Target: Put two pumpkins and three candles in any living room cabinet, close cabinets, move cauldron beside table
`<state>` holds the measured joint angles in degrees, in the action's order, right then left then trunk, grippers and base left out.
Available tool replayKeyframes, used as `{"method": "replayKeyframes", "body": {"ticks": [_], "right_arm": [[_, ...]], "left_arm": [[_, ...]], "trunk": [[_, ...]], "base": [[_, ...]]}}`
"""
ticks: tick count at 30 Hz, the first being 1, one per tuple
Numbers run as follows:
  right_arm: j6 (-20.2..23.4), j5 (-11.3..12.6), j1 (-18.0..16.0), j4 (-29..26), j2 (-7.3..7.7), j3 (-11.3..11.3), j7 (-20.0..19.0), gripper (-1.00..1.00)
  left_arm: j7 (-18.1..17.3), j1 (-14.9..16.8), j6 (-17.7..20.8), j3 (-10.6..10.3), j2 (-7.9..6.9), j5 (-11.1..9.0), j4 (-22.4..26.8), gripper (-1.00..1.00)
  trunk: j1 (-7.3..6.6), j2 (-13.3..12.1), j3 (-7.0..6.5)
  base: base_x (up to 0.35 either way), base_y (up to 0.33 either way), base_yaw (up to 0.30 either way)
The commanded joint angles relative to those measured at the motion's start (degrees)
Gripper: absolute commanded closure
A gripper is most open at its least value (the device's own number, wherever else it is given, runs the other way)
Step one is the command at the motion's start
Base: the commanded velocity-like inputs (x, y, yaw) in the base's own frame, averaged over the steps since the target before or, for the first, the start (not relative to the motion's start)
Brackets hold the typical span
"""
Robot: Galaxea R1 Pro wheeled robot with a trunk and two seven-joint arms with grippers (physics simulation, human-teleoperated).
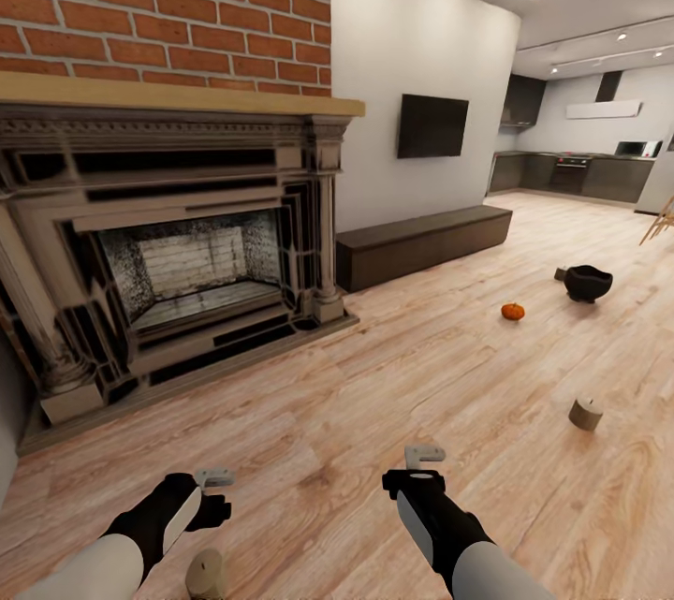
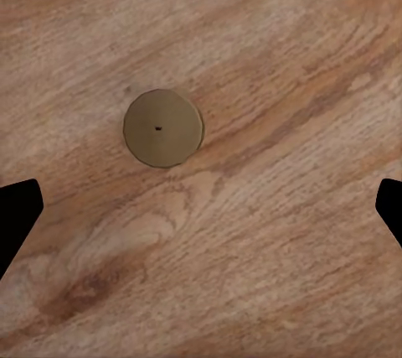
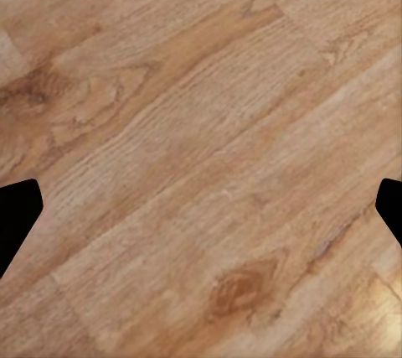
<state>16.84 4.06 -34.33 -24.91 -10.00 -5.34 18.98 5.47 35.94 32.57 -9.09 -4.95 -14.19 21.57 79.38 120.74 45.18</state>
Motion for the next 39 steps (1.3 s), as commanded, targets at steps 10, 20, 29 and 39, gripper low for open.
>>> {"method": "replayKeyframes", "body": {"ticks": [10, 20, 29, 39], "right_arm": [[0.29, 0.42, -0.03, -0.08, 0.00, -0.33, 0.45, -1.00], [0.29, 0.38, -0.03, -0.14, 0.00, -0.90, 0.57, -1.00], [0.31, 0.34, -0.03, -2.07, 0.00, -1.61, 1.12, -1.00], [0.38, 0.30, -0.03, -3.80, 0.00, -1.77, 3.79, -1.00]], "left_arm": [[0.59, 0.01, 0.81, -0.31, -0.07, -1.09, 0.11, -1.00], [0.38, 0.01, 2.06, -0.31, -1.05, -5.65, -1.29, -1.00], [-0.15, 0.01, 1.70, -0.34, -3.12, -10.23, -1.31, -1.00], [0.16, 0.01, -0.13, -0.46, -3.85, -15.72, -1.27, -1.00]], "trunk": [[2.19, 4.05, 1.86], [4.39, 8.06, 3.66], [5.93, 10.87, 4.91], [5.93, 10.87, 4.91]], "base": [[0.000, 0.000, 0.000], [0.000, 0.000, 0.000], [0.000, 0.000, 0.000], [0.000, 0.000, 0.147]]}}
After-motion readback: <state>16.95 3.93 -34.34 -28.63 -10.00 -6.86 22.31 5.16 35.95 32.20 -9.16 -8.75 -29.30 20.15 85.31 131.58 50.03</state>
